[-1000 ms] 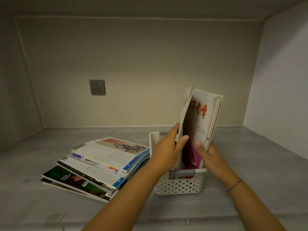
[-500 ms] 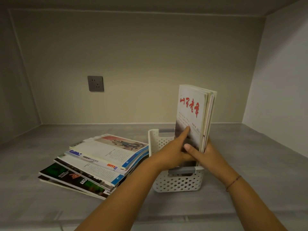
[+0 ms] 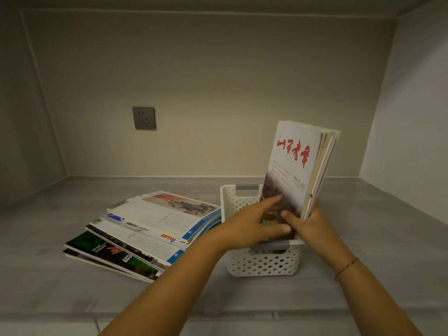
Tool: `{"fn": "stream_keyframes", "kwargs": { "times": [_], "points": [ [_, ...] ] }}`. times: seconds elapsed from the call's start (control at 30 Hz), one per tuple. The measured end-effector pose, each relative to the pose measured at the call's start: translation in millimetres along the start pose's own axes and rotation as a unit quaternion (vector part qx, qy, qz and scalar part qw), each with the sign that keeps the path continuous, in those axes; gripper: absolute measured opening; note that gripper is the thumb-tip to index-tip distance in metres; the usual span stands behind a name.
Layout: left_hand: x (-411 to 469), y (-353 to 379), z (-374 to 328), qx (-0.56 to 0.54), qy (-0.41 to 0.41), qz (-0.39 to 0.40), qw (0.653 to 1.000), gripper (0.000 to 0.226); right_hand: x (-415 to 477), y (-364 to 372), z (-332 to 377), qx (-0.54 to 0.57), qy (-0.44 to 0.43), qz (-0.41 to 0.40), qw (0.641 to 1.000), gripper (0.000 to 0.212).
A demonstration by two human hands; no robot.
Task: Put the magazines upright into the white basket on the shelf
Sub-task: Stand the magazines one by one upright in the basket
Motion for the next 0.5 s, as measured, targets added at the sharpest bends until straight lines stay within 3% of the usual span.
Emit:
{"fn": "stream_keyframes", "kwargs": {
  "times": [0.1, 0.17, 0.27, 0.37, 0.5],
  "points": [
    [-20, -45, 22, -0.074, -0.004, -0.149, 0.986, 0.049, -3, -4, -3, -0.035, 0.028, -0.016, 0.999, 0.067],
    [-39, -83, 58, -0.125, -0.049, -0.285, 0.949, 0.039, -4, -4, -3, -0.037, 0.036, -0.022, 0.998, 0.066],
    [-64, -124, 127, -0.063, -0.254, -0.427, 0.866, 0.057, -3, -1, 1, -0.029, 0.032, -0.022, 0.999, 0.065],
    [-80, -133, 177, 0.063, -0.467, -0.408, 0.782, 0.098, -3, 1, 4, -0.022, 0.032, -0.027, 0.999, 0.064],
    [-78, -128, 199, 0.056, -0.533, -0.362, 0.763, 0.123, -4, -1, 3, -0.026, 0.037, -0.036, 0.998, 0.061]
  ]
}}
Point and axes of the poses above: each hand's wrist, its own x-axis towards the middle knuckle, its own y-axis out of the palm, z = x × y, the point moved 5 cm from there along x, towards the middle knuckle, and after that the axes turned 15 degrees about -y, right-handed, at the moved point
